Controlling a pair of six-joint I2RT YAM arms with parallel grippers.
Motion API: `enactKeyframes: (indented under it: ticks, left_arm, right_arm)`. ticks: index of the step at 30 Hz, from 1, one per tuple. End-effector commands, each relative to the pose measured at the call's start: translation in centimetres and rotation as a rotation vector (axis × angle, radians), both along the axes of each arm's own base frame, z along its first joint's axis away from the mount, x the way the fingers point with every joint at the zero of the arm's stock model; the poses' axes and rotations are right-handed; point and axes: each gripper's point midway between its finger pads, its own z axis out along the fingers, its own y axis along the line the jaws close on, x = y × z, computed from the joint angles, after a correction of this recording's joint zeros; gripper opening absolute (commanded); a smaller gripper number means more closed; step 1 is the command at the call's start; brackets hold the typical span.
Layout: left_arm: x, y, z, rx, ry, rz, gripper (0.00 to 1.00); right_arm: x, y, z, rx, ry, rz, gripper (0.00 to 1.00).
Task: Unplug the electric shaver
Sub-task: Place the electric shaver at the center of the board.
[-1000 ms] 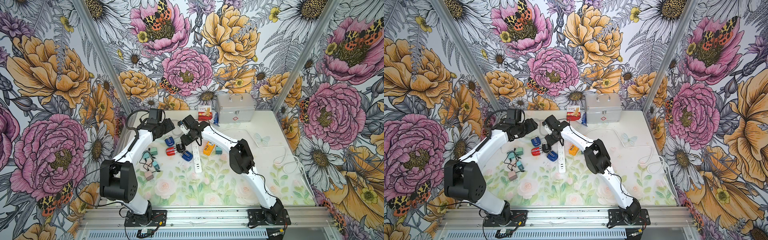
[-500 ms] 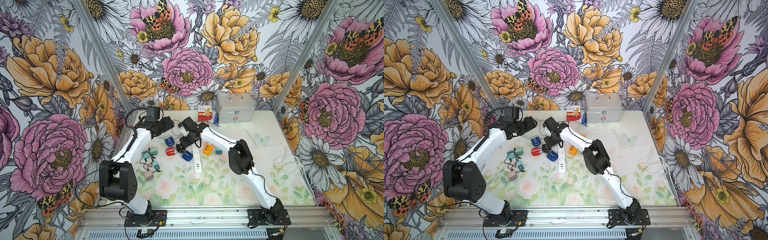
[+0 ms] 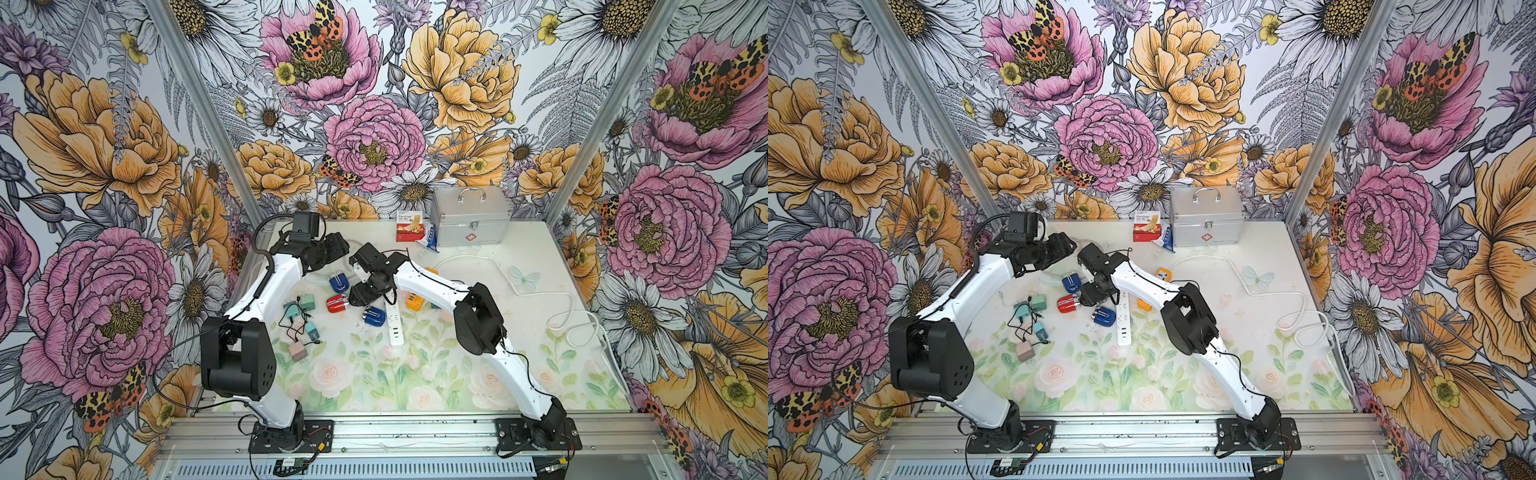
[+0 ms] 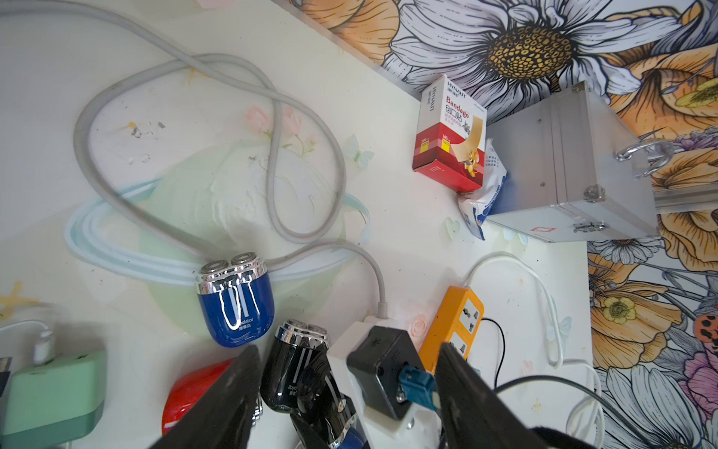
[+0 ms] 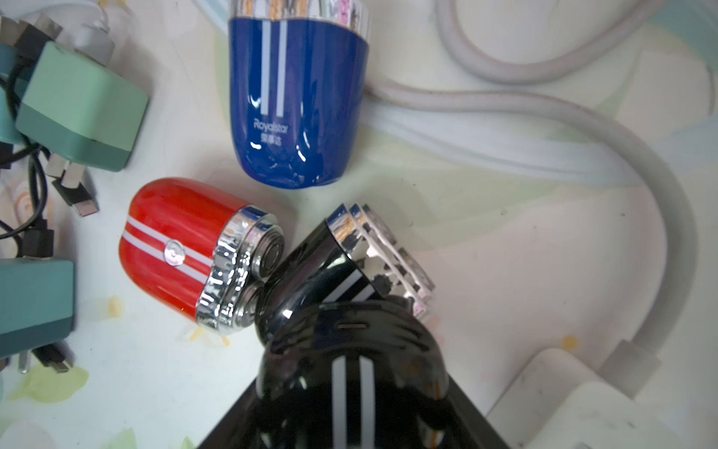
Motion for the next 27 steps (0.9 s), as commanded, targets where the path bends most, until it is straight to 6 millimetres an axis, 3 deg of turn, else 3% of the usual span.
enactKeyframes:
  ticks: [1, 7, 10, 16, 19, 22, 24, 27]
  left_arm:
    - [0.1, 0.2, 0.9, 0.009, -0.029, -0.029, 0.72]
    - [0.2, 0.0, 1.1, 0.008, -0.035, -0.036, 0.72]
    - [0.1, 0.2, 1.5, 0.014, -0.047, -0.034, 0.72]
    - [-0.1, 0.6, 2.4, 0.029, -0.074, -0.033, 0.72]
    - [-0.4, 1.1, 2.5, 0.027, -0.076, -0.022, 0.72]
    - [-0.7, 1.7, 2.5, 0.027, -0.075, -0.010, 0.72]
    - [-0.7, 2.0, 2.4, 0.027, -0.073, -0.002, 0.73]
    - [-0.6, 2.6, 2.3, 0.021, -0.070, 0.009, 0.72]
  right_arm:
    - [0.7, -0.4, 2.9, 0.017, -0.051, -0.030, 0.70]
    - [1.0, -0.7, 4.1, 0.050, -0.036, -0.065, 0.76]
    - [2.6, -2.1, 6.4, 0.067, -0.078, -0.110, 0.76]
    - [3.8, -4.6, 10.5, 0.095, -0.133, -0.194, 0.77]
    - [4.3, -7.5, 11.1, 0.069, -0.138, -0.268, 0.77]
    - [4.5, -11.7, 11.0, 0.023, -0.124, -0.375, 0.77]
    - [4.4, -14.8, 10.2, -0.009, -0.092, -0.458, 0.77]
    - [3.5, -17.9, 8.3, -0.059, -0.029, -0.535, 0.77]
